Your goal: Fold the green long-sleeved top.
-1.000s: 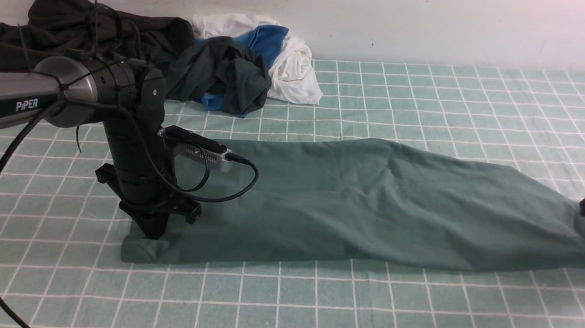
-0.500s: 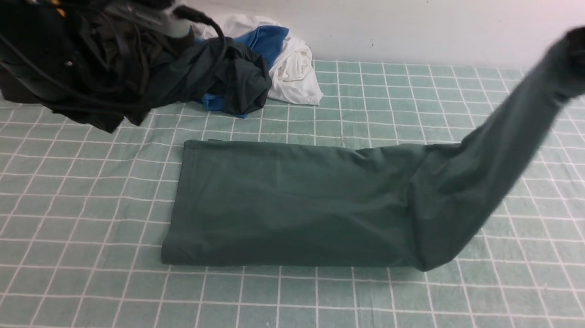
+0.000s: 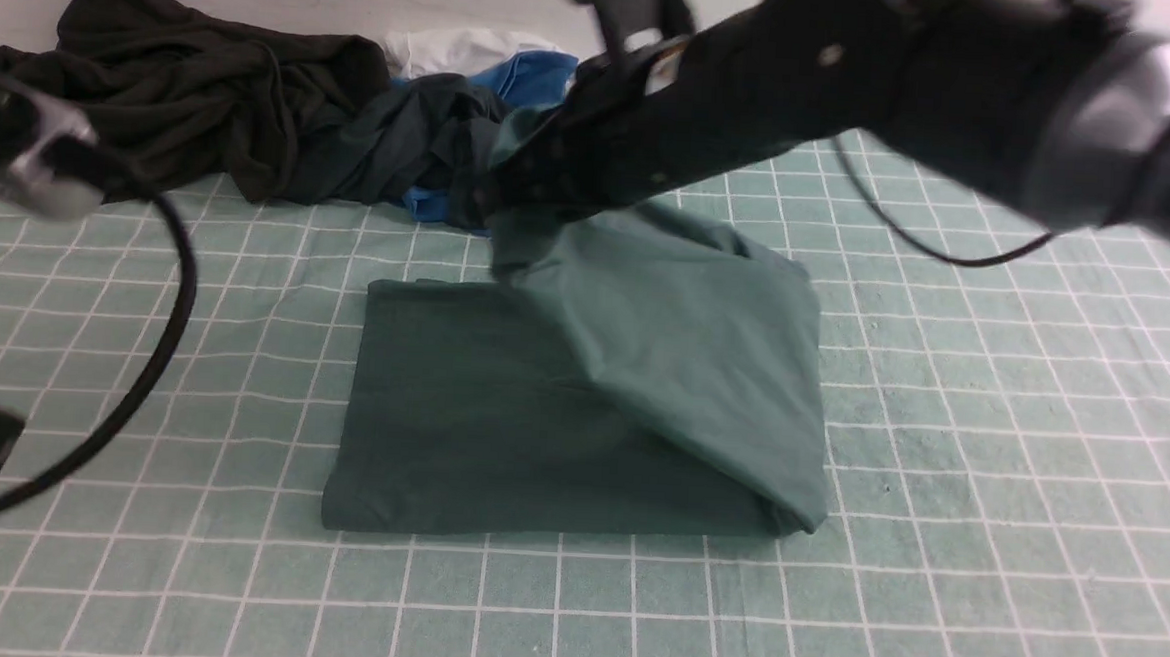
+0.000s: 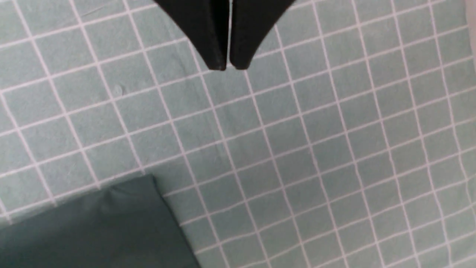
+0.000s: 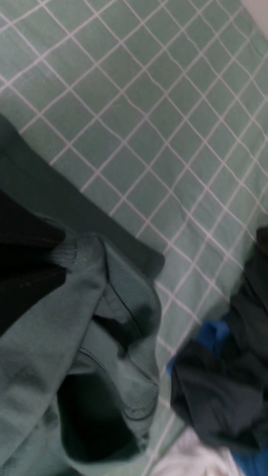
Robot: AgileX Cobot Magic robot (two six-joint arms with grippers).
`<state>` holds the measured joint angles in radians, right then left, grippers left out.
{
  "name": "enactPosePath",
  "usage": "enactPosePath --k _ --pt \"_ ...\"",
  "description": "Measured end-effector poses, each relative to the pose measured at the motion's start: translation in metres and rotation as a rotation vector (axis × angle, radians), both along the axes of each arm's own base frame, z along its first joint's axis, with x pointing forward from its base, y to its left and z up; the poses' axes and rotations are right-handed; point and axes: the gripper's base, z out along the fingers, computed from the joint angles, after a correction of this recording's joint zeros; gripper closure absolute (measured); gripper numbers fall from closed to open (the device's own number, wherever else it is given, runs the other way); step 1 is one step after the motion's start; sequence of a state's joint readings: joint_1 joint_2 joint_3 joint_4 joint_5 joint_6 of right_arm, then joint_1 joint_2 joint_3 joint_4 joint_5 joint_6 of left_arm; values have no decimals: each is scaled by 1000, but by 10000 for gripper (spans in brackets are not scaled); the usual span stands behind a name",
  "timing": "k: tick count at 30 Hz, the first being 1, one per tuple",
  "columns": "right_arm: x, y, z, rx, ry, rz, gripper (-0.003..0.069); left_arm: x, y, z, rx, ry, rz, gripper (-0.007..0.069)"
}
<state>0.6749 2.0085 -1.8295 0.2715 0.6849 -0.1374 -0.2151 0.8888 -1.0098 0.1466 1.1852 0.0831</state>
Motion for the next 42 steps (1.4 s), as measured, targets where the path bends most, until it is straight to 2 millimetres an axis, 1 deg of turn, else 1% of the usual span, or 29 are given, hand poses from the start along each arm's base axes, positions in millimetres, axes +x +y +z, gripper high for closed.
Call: enactPosePath --k 2,3,4,5,6,7,8,10,13,14,15,17,18,19,21,22,25,26,28,30,33,34,35,36,38,39,40,41,42 --pt "3 17 -15 -5 15 21 627 -11 4 -9 13 2 20 627" --pt "5 29 -23 -4 19 37 617 -22 8 -15 20 -11 35 627" --pt "7 36 -32 -9 29 44 605 -27 11 -20 31 -9 43 627" --pt "7 40 -36 -8 33 49 594 -33 13 -22 35 -20 50 627" --pt "10 47 -42 -2 38 53 550 -41 16 -29 48 -27 61 627" --pt "12 49 -43 1 39 54 520 -47 19 -34 59 -32 71 627" --pt "12 49 -43 1 41 55 503 -48 19 -37 60 -27 76 627" --pt "12 49 -33 0 45 65 400 -60 23 -49 48 -47 117 627" --pt "8 40 -1 -20 55 90 282 -74 26 -65 0 -91 156 627" --pt "6 36 7 -30 55 94 267 -78 26 -68 -18 -113 164 627" --pt "2 28 23 -51 59 103 246 -83 27 -72 -37 -143 165 627" --pt "-8 9 51 -94 54 112 238 -91 27 -78 -76 -212 160 627" --pt "-14 -3 66 -121 53 114 245 -96 28 -80 -95 -256 155 627" --pt "-17 -10 73 -135 52 110 253 -99 28 -81 -104 -283 154 627" --pt "-27 -27 95 -162 32 113 295 -104 29 -82 -122 -343 146 627" --pt "-30 -33 101 -167 22 112 312 -107 29 -82 -128 -364 144 627" --pt "-43 -52 128 -159 -34 108 403 -114 31 -80 -146 -415 141 627" --pt "-50 -60 138 -150 -50 102 445 -116 31 -80 -150 -429 140 627" --pt "-64 -77 148 -143 -55 96 523 -118 32 -80 -153 -441 140 627" --pt "-75 -89 150 -143 -45 94 568 -118 32 -80 -155 -444 140 627" --pt "-104 -119 150 -130 -40 69 645 -119 32 -79 -155 -446 140 627" --pt "-112 -128 149 -118 -50 54 655 -119 32 -79 -155 -446 140 627" --pt "-128 -142 147 -94 -79 29 666 -119 32 -79 -155 -446 140 627" --pt "-135 -149 146 -82 -95 17 668 -119 32 -79 -155 -446 140 627" --pt "-161 -169 143 -35 -162 -19 670 -119 32 -79 -155 -446 140 627" --pt "-180 -182 139 -1 -217 -40 671 -119 32 -80 -155 -446 141 627" --pt "-187 -187 133 5 -232 -47 671 -119 32 -80 -155 -446 141 627" --pt "-199 -196 130 25 -273 -60 672 -119 32 -80 -155 -446 141 627" --pt "-202 -198 133 35 -291 -63 672 -119 32 -80 -155 -446 141 627"
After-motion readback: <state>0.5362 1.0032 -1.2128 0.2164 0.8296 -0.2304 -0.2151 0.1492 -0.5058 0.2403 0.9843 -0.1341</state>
